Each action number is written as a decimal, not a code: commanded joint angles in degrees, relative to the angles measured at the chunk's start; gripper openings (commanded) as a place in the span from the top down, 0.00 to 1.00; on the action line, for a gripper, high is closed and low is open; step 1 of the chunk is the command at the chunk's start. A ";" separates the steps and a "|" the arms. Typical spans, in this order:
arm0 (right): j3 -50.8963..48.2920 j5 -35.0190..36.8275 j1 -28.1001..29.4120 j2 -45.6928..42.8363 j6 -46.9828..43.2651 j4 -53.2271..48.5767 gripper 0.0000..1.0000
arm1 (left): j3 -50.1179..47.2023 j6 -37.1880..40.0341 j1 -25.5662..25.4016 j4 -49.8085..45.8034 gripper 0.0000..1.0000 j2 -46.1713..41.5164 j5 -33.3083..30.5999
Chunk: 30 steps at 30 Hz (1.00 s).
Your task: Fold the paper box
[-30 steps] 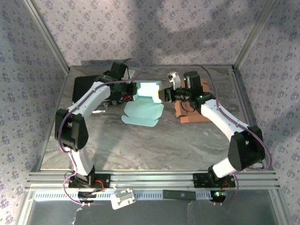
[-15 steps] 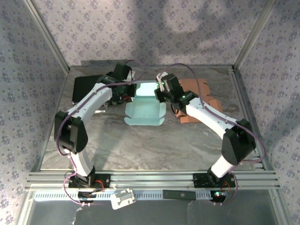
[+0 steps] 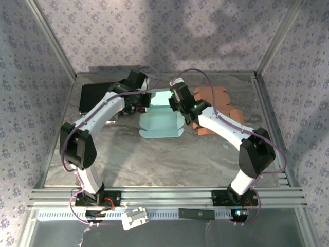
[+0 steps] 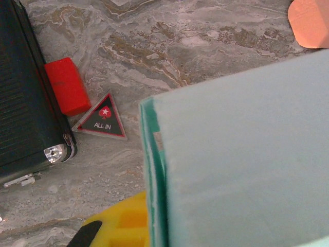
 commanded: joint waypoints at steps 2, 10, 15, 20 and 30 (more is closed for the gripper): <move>2.83 2.20 0.33 1.82 0.12 1.35 0.76 | 2.60 1.01 -1.53 -1.96 1.00 -2.07 2.06; 4.58 9.36 1.56 3.55 0.81 -0.88 1.00 | 3.57 0.07 -2.02 -2.85 1.00 -1.72 0.69; 7.38 18.28 3.43 5.36 2.37 -5.09 1.00 | 4.06 -1.04 -2.49 -3.22 1.00 -1.41 -0.40; 6.02 15.66 3.73 4.00 2.75 -4.10 1.00 | 4.18 -2.11 -2.50 -3.43 1.00 -1.37 -1.02; -0.22 6.24 2.75 0.88 3.44 0.08 0.77 | 3.93 -5.52 -2.27 -3.66 1.00 -1.63 -2.43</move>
